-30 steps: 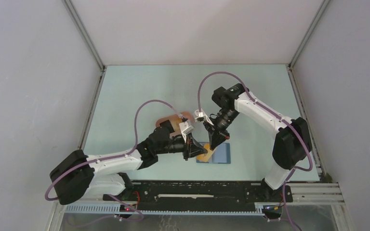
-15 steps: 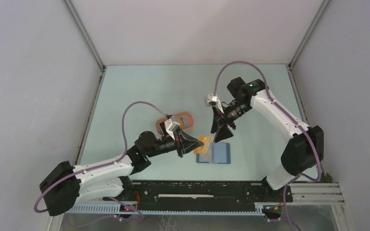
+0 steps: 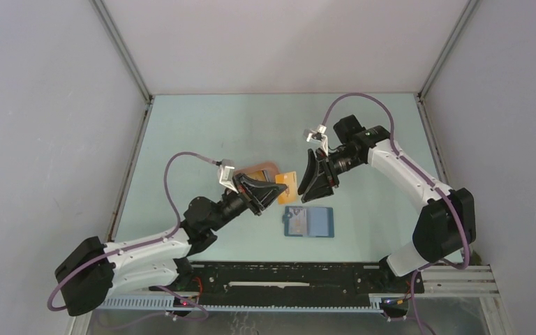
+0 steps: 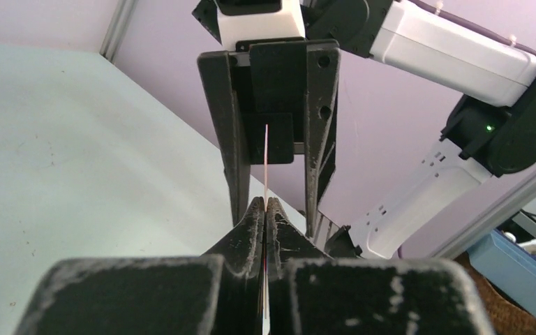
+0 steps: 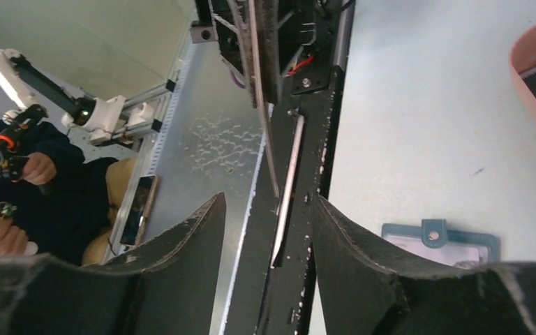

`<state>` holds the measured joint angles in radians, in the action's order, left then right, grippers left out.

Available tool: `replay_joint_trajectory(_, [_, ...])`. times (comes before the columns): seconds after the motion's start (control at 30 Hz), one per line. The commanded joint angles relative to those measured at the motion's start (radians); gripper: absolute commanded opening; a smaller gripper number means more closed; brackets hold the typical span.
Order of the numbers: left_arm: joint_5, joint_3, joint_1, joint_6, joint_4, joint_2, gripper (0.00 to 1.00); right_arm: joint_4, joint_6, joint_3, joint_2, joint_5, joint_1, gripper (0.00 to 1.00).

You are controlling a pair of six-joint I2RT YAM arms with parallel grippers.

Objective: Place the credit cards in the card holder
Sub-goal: Pick up the credit card from the storage box.

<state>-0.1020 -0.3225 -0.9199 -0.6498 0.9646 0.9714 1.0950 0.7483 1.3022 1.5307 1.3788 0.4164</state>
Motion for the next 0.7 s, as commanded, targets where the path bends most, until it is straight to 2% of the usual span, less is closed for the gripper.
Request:
replay_joint_trajectory(0.0, [0.077,-0.011,-0.014,-0.024,0.082,0.033,0.00,-0.121,-0.123,-0.012,-0.018,0.105,0.036,0.54])
replay_joint_trajectory(0.17, [0.084,-0.036,-0.022,-0.027,0.093,0.069,0.00,-0.160,-0.171,-0.012,-0.005,0.101,0.074,0.39])
replay_joint_trajectory(0.23, [0.086,-0.037,-0.024,-0.029,0.097,0.073,0.00,-0.173,-0.185,-0.011,-0.002,0.103,0.073,0.27])
replay_joint_trajectory(0.33, [0.093,-0.031,-0.025,-0.033,0.098,0.069,0.01,-0.176,-0.193,-0.012,0.000,0.100,0.070,0.04])
replay_joint_trajectory(0.37, [0.093,-0.029,-0.025,-0.034,0.097,0.065,0.03,-0.177,-0.192,-0.012,0.000,0.094,0.070,0.00])
replay_joint_trajectory(0.4, [0.094,-0.026,-0.025,-0.033,0.096,0.060,0.09,-0.177,-0.193,-0.012,0.000,0.085,0.070,0.00])
replay_joint_trajectory(0.47, [0.099,-0.012,-0.023,-0.032,0.084,0.031,0.31,-0.175,-0.190,-0.012,-0.001,0.067,0.073,0.00])
replay_joint_trajectory(0.53, [0.078,-0.006,-0.006,-0.028,0.037,-0.011,0.48,-0.172,-0.184,-0.012,-0.003,0.048,0.076,0.00])
replay_joint_trajectory(0.6, [0.022,-0.016,0.023,-0.019,-0.055,-0.068,0.59,-0.156,-0.154,-0.011,-0.011,0.016,0.082,0.00])
replay_joint_trajectory(0.67, [-0.042,-0.045,0.058,-0.011,-0.175,-0.123,0.63,-0.113,-0.100,0.003,-0.012,-0.020,0.093,0.00])
